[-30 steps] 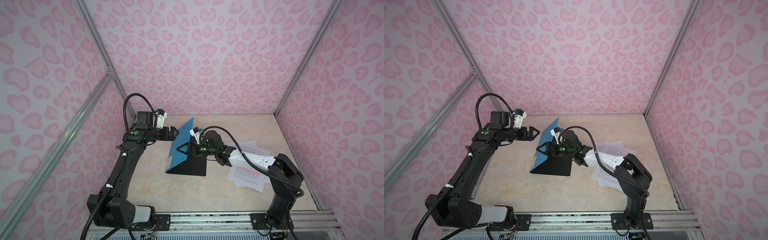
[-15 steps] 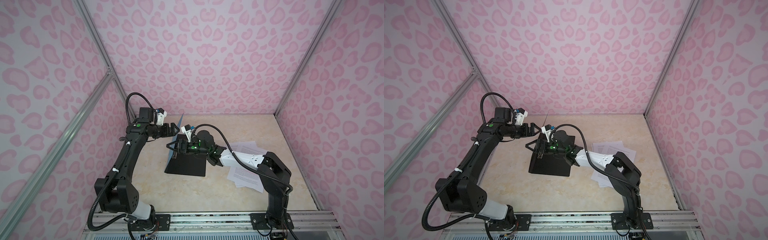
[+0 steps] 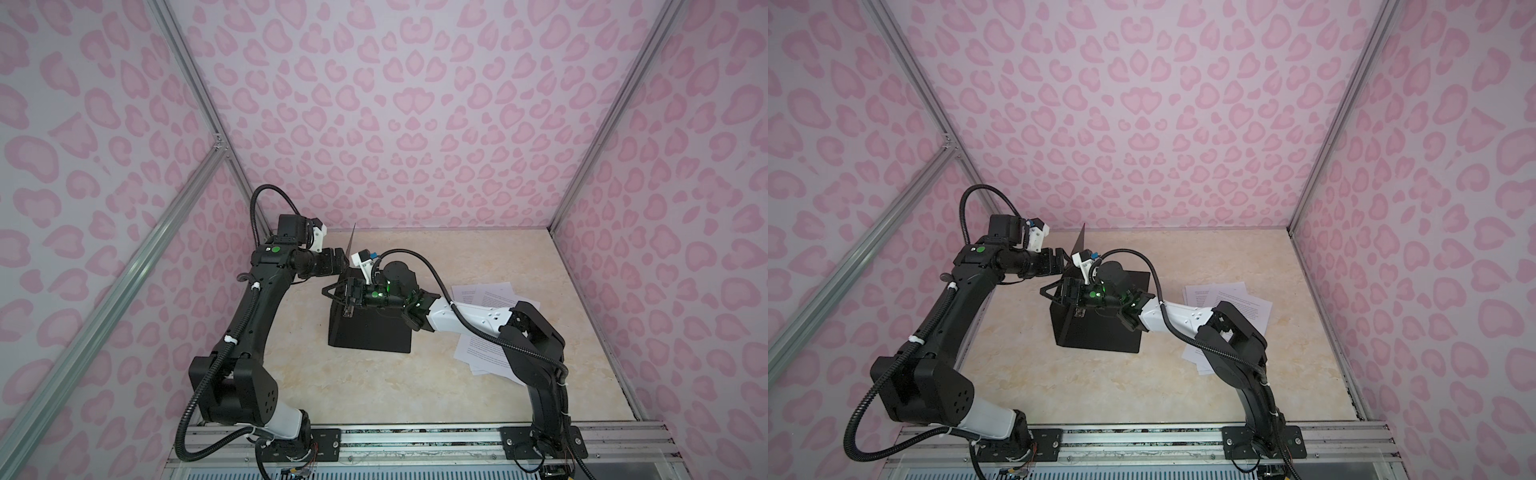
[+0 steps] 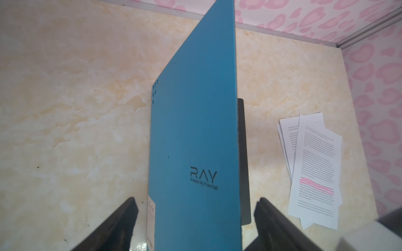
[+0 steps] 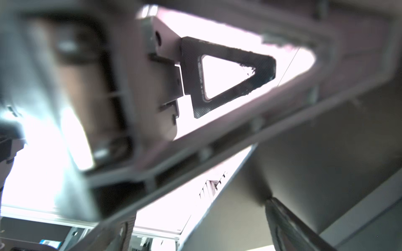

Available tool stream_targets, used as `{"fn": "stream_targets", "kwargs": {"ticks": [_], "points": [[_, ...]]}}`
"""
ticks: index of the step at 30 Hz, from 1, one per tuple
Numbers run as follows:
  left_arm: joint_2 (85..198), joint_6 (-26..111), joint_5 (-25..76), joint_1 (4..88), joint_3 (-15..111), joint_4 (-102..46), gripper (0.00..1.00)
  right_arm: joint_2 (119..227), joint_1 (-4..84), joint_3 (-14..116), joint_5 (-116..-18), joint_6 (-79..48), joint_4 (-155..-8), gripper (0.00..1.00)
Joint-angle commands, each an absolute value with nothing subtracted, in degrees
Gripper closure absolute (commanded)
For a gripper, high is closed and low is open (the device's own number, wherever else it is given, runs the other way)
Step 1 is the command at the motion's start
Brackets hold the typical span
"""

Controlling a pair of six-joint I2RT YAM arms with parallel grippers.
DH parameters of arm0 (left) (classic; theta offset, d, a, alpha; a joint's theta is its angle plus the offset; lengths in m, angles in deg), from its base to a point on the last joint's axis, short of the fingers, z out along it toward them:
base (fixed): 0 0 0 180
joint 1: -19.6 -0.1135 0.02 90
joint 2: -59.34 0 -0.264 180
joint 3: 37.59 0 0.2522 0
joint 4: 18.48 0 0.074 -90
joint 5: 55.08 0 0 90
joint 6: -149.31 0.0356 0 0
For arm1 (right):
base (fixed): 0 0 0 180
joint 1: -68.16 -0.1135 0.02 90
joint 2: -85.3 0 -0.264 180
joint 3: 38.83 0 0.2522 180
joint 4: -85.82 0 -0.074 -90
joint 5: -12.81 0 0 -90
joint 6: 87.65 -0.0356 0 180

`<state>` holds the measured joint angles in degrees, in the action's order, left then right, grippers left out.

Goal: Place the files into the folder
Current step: 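Lift the teal cover open with the right gripper while the left holds the folder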

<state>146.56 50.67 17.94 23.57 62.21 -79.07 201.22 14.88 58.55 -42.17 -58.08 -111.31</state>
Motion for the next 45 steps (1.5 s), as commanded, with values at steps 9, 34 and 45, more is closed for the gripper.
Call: {"fn": "stream_targets", "kwargs": {"ticks": [9, 34, 45], "points": [[146.7, 52.6, 27.6, 23.0, 62.5, -80.6, 0.39, 202.2, 14.8, 58.9, -40.4, -58.7, -114.4, 0.05], [148.6, 55.4, 23.4, 20.7, 61.6, -86.1, 0.93, 181.0, 14.7, 30.7, -61.5, -44.1, -86.3, 0.06], [146.8, 52.5, 15.4, 20.4, 58.8, -87.4, 0.97, 174.8, 14.2, 24.7, -70.4, -44.5, -80.0, 0.08]]}}
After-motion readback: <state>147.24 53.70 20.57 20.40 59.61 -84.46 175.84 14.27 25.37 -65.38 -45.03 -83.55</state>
